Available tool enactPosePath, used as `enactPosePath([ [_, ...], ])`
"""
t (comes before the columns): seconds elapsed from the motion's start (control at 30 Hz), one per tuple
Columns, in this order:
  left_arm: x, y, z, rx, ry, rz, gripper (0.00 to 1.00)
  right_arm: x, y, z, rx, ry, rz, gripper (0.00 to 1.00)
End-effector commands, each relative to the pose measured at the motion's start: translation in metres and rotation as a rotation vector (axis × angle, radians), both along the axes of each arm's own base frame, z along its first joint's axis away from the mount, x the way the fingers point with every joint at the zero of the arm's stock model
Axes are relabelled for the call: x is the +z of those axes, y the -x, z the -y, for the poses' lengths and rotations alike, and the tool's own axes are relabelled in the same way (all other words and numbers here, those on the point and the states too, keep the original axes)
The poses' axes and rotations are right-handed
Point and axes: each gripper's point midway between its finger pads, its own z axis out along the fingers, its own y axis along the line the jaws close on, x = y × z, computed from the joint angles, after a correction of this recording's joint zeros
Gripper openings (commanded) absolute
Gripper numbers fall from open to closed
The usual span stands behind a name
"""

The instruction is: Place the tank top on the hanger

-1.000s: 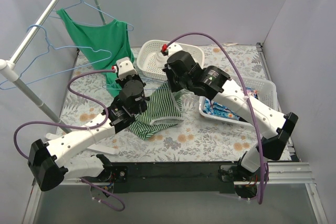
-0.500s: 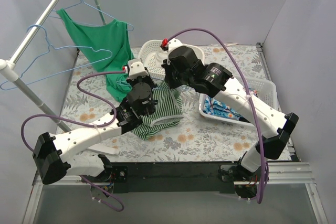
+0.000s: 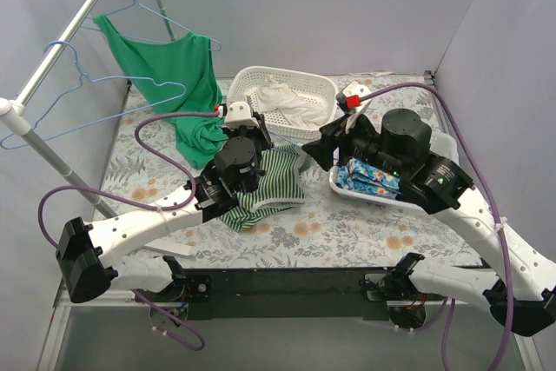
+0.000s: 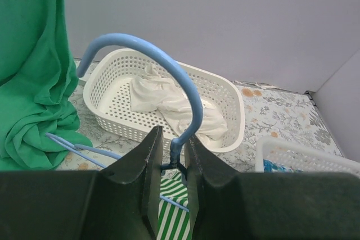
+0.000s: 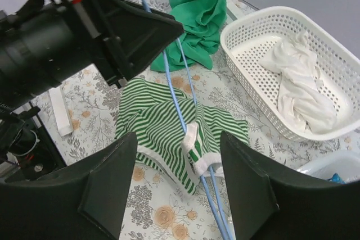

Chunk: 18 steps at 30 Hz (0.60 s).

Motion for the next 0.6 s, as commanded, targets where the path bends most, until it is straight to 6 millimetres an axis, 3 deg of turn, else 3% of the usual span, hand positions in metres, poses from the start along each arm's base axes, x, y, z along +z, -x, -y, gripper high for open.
enactPosePath([
  [0.0, 0.026, 0.01, 0.017, -0.131, 0.038, 0.008, 0.0, -0.01, 0.007, -0.015, 0.163, 0.084, 0.11, 0.68],
  [0.2, 0.033, 0.019, 0.027, -0.222, 0.045, -0.019, 0.0, -0.041, -0.002, -0.025, 0.189, 0.177, 0.056, 0.65],
  [0.37, 0.035, 0.022, 0.034, -0.269, 0.026, -0.03, 0.0, -0.058, -0.014, -0.029, 0.157, 0.219, 0.018, 0.53],
  [0.4, 0.038, 0.023, 0.035, -0.277, 0.03, -0.027, 0.0, -0.061, -0.016, -0.029, 0.153, 0.225, 0.014, 0.49],
  [0.47, 0.036, 0.022, 0.038, -0.286, 0.024, -0.033, 0.0, -0.063, -0.019, -0.027, 0.128, 0.23, 0.008, 0.3],
  [0.5, 0.033, 0.022, 0.039, -0.287, 0.014, -0.044, 0.0, -0.063, -0.021, -0.026, 0.114, 0.233, 0.008, 0.19],
  [0.53, 0.033, 0.022, 0.04, -0.287, 0.01, -0.051, 0.0, -0.062, -0.022, -0.024, 0.101, 0.232, 0.008, 0.02],
  [0.57, 0.029, 0.021, 0.039, -0.28, -0.006, -0.066, 0.02, -0.061, -0.025, -0.02, 0.071, 0.235, 0.016, 0.01],
])
